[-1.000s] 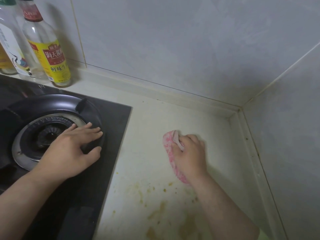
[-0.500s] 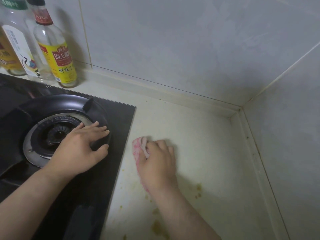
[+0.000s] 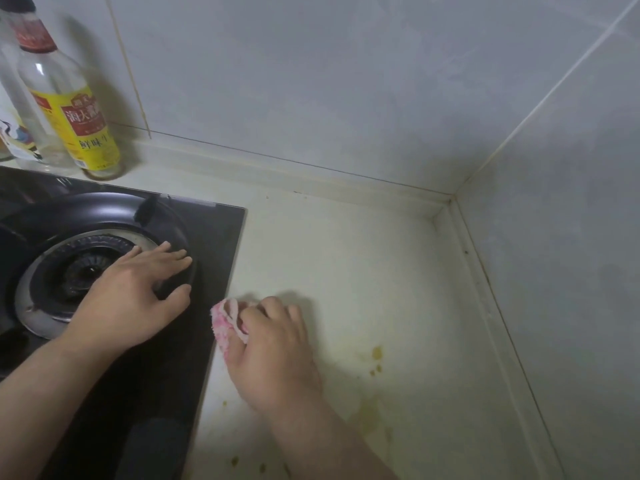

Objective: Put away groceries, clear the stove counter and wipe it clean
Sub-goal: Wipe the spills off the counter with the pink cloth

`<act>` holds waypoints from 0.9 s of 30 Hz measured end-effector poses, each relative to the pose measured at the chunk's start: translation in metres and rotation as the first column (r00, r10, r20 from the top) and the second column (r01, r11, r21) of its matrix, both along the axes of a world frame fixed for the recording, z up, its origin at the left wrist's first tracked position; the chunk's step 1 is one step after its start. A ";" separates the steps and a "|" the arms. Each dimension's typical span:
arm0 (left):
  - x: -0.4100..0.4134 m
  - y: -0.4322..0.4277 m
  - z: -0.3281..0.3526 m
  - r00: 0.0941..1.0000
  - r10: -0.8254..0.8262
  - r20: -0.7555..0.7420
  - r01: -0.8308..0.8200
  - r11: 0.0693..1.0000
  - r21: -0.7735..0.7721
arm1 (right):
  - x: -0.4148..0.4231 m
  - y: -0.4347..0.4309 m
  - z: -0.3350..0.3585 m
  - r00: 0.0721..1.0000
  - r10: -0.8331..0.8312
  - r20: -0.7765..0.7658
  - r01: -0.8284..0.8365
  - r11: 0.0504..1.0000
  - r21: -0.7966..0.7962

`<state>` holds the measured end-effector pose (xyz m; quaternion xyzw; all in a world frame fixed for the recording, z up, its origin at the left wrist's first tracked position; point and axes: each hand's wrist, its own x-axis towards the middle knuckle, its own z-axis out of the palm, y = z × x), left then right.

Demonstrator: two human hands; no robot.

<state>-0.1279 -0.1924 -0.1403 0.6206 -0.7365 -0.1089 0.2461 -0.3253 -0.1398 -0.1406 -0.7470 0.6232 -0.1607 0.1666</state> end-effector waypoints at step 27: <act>-0.012 0.129 -0.004 0.988 -0.152 0.003 0.150 0.979 0.139 | -0.094 -0.013 -0.015 0.999 0.009 0.047 -0.008 1.000 -0.026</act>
